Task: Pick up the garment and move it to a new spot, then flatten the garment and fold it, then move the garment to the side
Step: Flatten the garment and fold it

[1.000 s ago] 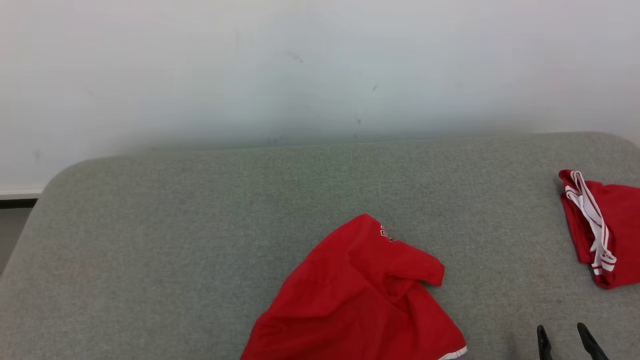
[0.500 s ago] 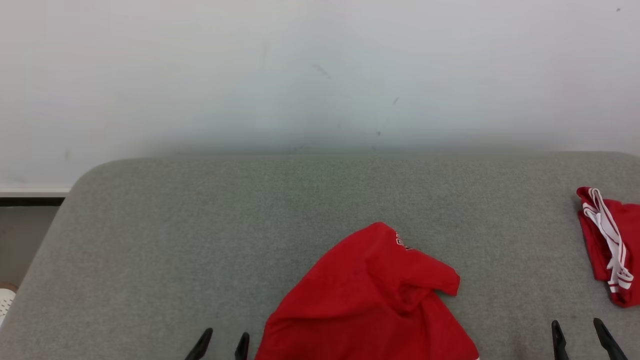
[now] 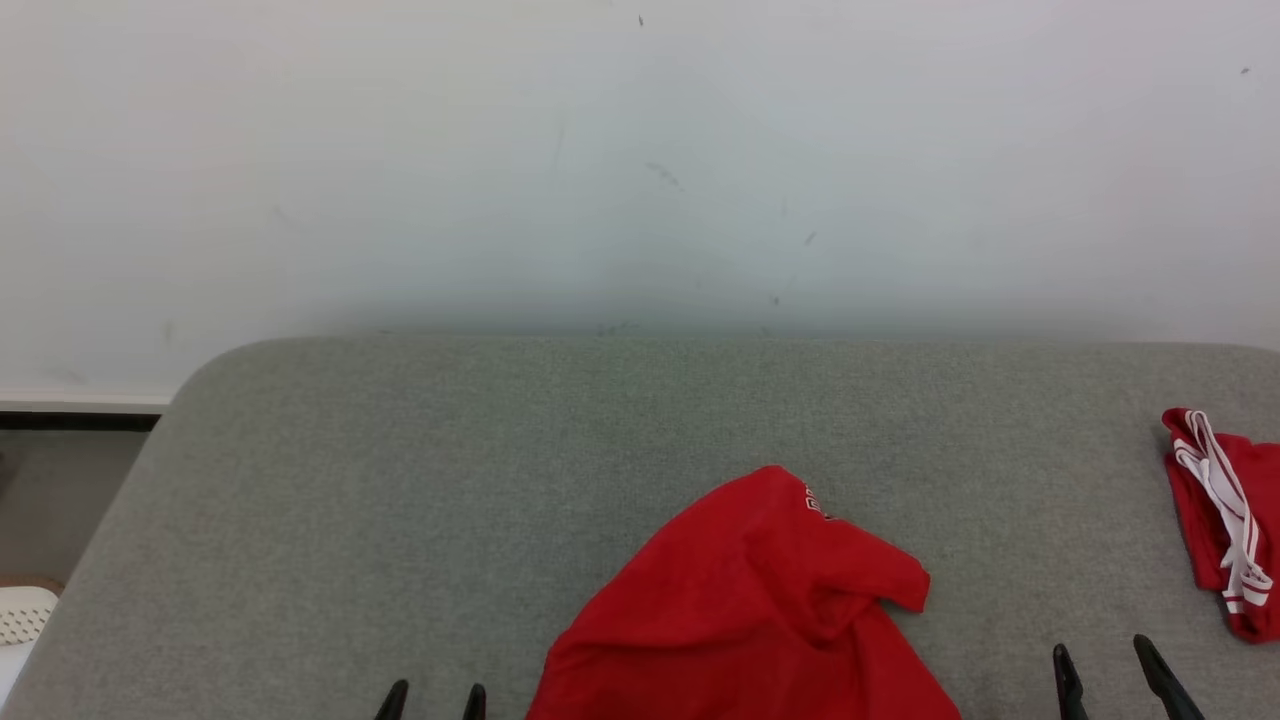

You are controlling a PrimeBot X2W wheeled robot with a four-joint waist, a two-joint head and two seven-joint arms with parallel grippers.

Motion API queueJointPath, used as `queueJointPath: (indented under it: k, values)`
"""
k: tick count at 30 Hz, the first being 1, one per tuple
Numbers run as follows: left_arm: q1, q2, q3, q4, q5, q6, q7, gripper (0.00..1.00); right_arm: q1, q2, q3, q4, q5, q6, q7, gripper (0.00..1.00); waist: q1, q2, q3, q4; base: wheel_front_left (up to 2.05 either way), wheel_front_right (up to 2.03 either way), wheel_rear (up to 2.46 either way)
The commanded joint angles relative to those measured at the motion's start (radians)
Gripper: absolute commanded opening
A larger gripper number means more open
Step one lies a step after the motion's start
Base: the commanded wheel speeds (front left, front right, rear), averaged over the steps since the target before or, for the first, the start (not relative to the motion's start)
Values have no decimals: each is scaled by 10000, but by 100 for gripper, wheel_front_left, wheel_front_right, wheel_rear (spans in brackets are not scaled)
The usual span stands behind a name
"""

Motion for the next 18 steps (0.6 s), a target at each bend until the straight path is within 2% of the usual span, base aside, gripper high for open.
queueJointPath:
  k: [1, 8, 18]
  values:
    - [79, -70, 146, 62, 160, -108, -5, 100, 87, -42, 65, 36, 78, -25, -29, 100, 0, 0, -15, -22, 0, 0, 0]
    - [152, -424, 640, 180, 586, -605, -5, 100, 46, -53, 319, 134, 208, -25, -29, 100, 0, 0, -6, -61, 0, 0, 0]
    - [148, -561, 811, 325, 881, -1022, -6, 100, 51, -217, 407, 25, 354, -25, -29, 100, 0, 0, 15, -119, 0, 0, 0]
